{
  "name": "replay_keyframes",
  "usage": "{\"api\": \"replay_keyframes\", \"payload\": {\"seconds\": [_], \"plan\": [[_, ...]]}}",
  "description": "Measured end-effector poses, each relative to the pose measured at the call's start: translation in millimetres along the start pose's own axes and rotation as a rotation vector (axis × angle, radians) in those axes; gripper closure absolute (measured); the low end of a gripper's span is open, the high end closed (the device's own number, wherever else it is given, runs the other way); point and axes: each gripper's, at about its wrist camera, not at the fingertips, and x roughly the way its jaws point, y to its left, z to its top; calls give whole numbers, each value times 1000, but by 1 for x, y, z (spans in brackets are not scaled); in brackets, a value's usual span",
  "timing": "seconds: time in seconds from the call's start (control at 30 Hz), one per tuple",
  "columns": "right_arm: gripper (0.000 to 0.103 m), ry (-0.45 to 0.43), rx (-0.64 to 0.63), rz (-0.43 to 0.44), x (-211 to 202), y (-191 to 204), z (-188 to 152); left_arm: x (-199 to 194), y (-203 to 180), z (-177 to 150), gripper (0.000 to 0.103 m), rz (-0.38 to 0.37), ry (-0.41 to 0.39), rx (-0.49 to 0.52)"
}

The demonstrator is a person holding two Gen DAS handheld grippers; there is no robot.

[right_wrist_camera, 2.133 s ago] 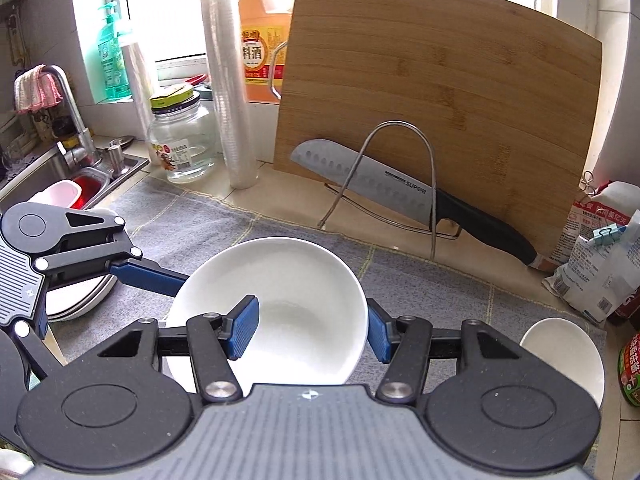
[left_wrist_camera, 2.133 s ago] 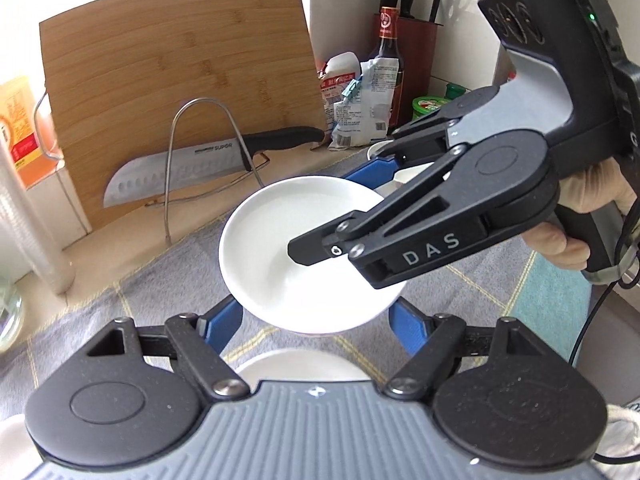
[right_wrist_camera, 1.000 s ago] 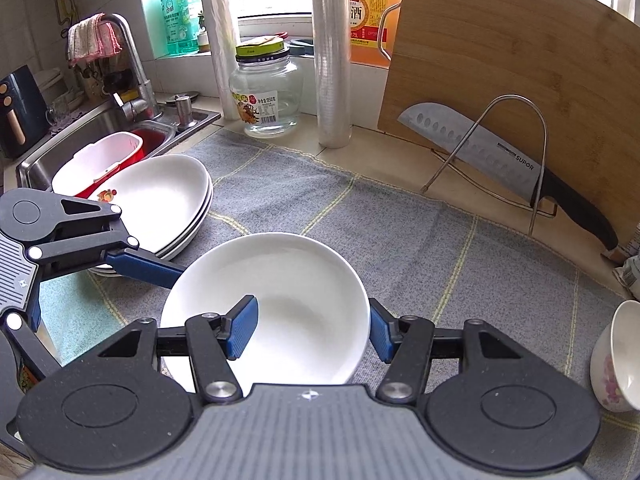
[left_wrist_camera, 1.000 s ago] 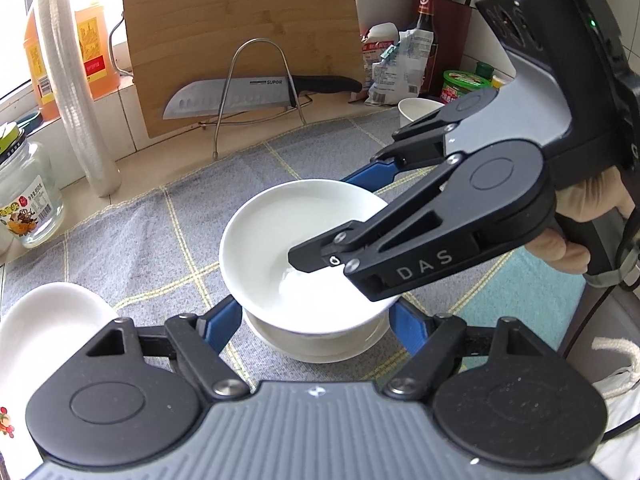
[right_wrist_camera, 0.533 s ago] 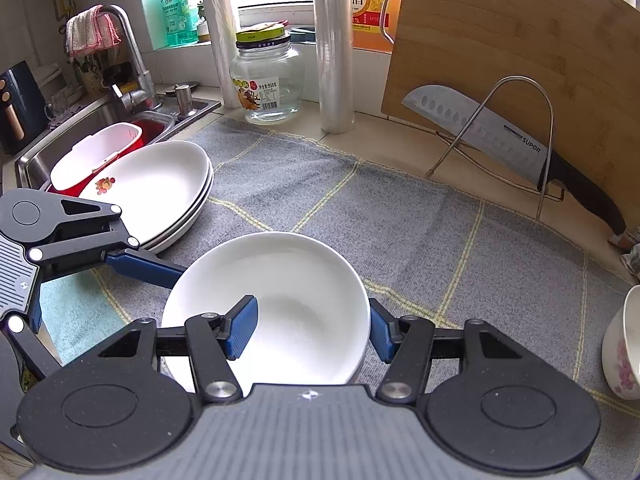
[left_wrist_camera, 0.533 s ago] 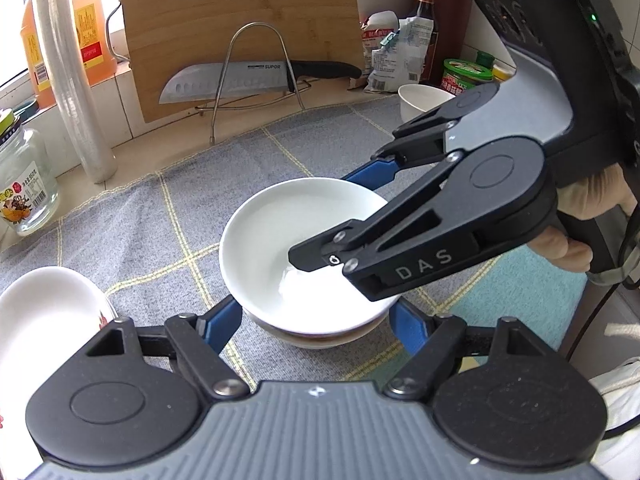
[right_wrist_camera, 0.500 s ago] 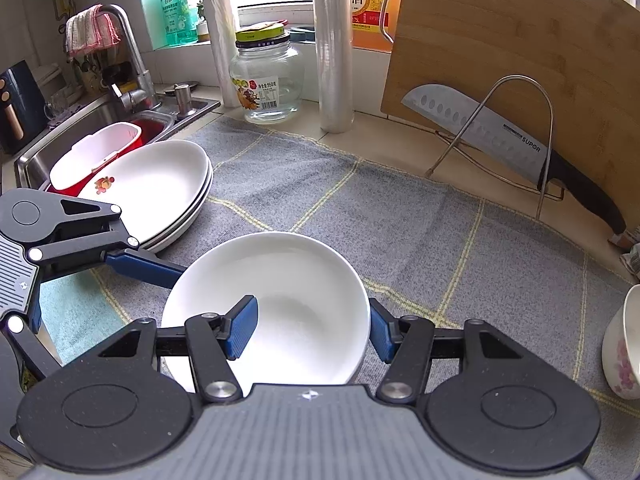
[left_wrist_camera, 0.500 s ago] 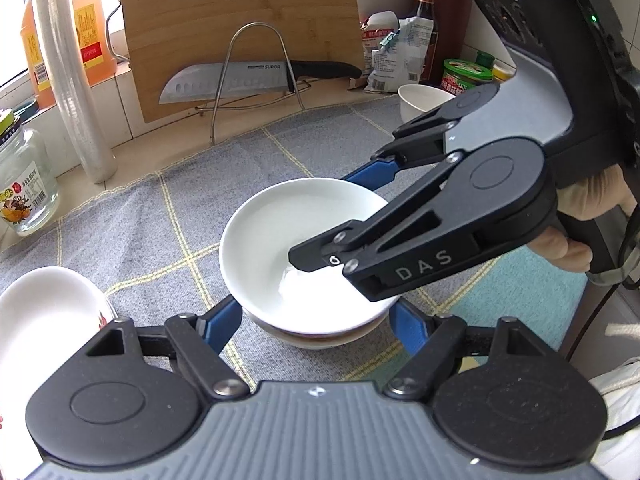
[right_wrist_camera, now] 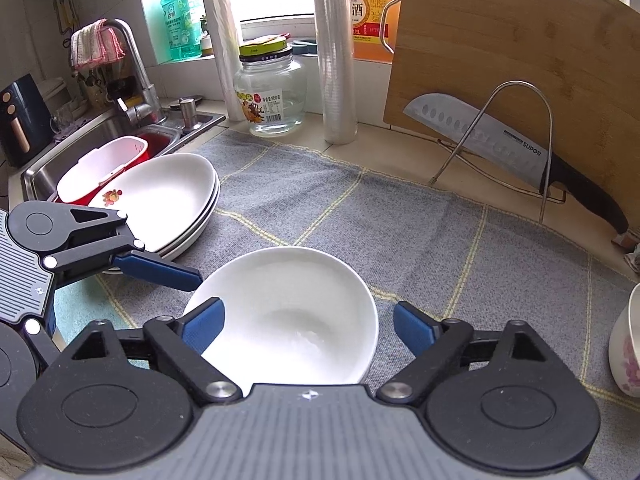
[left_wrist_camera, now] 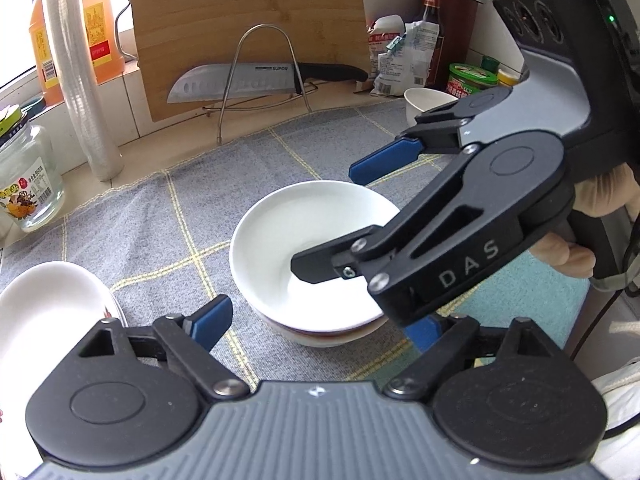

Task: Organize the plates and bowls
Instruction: 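Lower the pink-flowered bowl into the white bowl and open the right tool, then move the right tool to the last pink-flowered bowl and grasp its rim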

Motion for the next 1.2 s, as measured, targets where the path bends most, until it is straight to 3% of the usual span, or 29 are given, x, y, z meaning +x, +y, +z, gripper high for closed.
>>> {"api": "replay_keyframes", "payload": {"seconds": [0.4, 0.87, 1.2], "plan": [[0, -67, 70, -79, -32, -26, -6, -24, -11, 24, 6, -56, -115, 9], [0, -85, 230, -308, -87, -125, -55, 20, -84, 66, 6, -123, -165, 69], [0, -76, 283, -374, -105, -196, -76, 78, -133, 90, 6, -124, -165, 83]]}}
